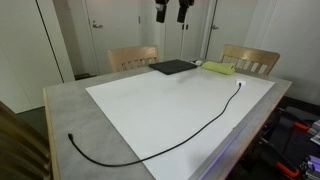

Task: Put the charger in a circle

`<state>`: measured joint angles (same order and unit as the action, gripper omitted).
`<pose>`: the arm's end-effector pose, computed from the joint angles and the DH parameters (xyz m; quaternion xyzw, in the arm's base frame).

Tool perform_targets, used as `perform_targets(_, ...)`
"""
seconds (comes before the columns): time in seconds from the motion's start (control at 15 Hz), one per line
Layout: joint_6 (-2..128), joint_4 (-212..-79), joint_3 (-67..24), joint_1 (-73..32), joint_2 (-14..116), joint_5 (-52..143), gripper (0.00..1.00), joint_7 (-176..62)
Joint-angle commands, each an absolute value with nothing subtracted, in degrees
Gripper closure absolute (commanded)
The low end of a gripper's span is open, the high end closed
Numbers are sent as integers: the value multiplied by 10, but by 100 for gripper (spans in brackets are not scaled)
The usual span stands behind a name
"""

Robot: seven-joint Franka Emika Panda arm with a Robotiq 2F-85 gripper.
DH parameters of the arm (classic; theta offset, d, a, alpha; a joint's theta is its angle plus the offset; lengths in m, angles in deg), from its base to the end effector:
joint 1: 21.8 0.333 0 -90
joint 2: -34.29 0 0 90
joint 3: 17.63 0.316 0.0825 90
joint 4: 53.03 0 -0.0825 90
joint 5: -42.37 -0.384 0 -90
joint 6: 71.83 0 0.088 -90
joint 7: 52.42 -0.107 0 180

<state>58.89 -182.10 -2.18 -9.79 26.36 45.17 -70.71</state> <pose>0.4560 0.2385 0.4360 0.9915 0.0942 0.0892 0.0038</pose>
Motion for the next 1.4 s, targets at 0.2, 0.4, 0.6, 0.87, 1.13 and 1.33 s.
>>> perform_targets(0.2,642,-1749,31,-75,405,631,0,-958)
perform_targets(0.4,638,-1763,9,-49,396,635,0,-963)
perform_targets(0.6,640,-1748,-4,-39,423,637,0,-965)
perform_targets(0.87,671,-1748,-1,-43,437,586,0,-917)
perform_targets(1.13,689,-1719,0,-42,486,497,0,-805)
perform_targets(1.33,674,-1685,-1,-36,524,463,0,-741)
